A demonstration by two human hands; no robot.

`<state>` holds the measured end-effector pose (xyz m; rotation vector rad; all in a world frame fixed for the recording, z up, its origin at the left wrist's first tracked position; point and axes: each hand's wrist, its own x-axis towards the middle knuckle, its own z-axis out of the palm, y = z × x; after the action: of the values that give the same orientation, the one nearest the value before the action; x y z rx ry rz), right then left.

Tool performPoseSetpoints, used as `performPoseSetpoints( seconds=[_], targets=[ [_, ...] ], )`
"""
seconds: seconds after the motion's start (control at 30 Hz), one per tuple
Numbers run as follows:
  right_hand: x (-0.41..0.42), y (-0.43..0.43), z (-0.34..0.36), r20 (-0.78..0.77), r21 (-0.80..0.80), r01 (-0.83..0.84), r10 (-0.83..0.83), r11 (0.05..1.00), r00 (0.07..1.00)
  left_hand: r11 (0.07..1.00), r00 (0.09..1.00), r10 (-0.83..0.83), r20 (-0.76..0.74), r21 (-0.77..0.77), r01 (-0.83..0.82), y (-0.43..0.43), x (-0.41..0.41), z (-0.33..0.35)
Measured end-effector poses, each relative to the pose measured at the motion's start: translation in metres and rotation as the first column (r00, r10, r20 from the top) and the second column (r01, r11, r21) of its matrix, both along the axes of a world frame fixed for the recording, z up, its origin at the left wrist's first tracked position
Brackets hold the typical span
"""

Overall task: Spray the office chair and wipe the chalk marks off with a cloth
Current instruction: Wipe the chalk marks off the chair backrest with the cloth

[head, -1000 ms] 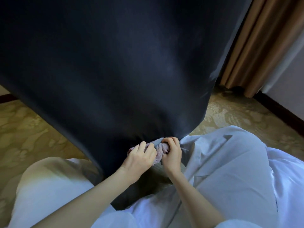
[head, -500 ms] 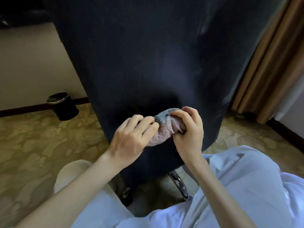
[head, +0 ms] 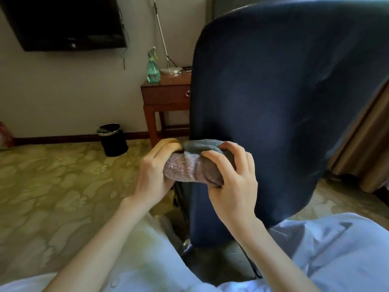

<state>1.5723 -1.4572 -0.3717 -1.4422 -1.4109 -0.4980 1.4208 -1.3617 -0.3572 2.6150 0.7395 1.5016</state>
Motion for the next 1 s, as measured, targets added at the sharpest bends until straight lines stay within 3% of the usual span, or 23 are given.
performPoseSetpoints(
  seconds=[0.13,0.47,0.73,1.0],
  targets=[
    [0.008,-0.002,-0.001,0.005,-0.003,0.016,-0.016,1.0,1.0,0.987,0.985,-0.139,0.105,-0.069,0.147,-0.003,0.01,-0.001],
    [0.038,-0.025,-0.002,-0.057,0.089,0.034,-0.029,0.995,0.998,0.964,0.962,-0.248,0.11,-0.073,0.257,-0.023,0.045,-0.007],
    [0.075,-0.046,-0.037,-0.115,0.074,0.094,-0.085,0.993,0.99,0.913,0.926,-0.366,0.086,-0.16,0.376,-0.04,0.087,-0.032],
    [0.113,-0.066,-0.093,-0.299,-0.016,0.097,-0.097,0.995,0.949,0.898,0.926,-0.376,-0.009,-0.248,0.363,-0.05,0.136,-0.093]
  ],
)
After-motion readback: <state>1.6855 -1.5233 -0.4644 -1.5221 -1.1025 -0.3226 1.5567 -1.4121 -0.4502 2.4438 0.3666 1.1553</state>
